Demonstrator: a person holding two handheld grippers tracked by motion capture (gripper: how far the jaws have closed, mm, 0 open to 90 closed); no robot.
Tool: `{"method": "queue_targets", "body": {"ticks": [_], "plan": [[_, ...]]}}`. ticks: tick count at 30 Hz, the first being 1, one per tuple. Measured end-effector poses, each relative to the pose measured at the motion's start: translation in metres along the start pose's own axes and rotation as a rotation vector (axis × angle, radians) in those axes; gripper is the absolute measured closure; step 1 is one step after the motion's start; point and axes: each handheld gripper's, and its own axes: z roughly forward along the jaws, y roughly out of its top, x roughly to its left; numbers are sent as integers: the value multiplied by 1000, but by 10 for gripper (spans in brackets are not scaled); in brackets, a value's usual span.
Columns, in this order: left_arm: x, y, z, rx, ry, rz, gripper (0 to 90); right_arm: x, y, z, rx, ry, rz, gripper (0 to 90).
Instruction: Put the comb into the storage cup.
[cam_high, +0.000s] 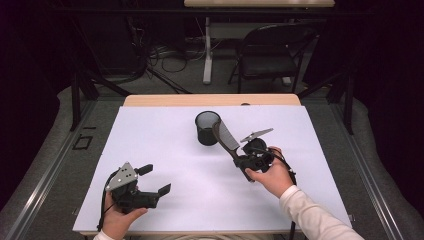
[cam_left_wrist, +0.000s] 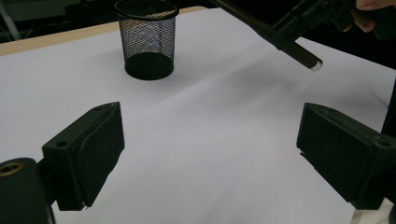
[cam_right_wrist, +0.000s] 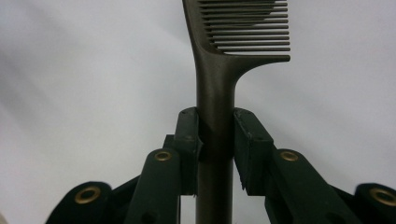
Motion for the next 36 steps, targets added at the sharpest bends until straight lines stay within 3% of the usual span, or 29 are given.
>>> {"method": "queue_targets", "body": {"ticks": [6, 18, 21, 30, 36], "plan": [[0, 0, 0, 0, 0, 1, 81, -4, 3, -3, -50, -24, -26, 729], [1, -1, 0, -3, 3, 1, 85, -14, 12, -14, -132, -36, -19, 729], [1, -1, 0, -4, 2, 3, 93, -15, 14, -15, -149, -50, -39, 729], [2, -1, 0, -9, 3, -1, 97, -11, 19, -14, -196, -30, -59, 729], [3, -1, 0, -7, 2, -2, 100, -6, 21, -18, -265, -7, -87, 729]]}}
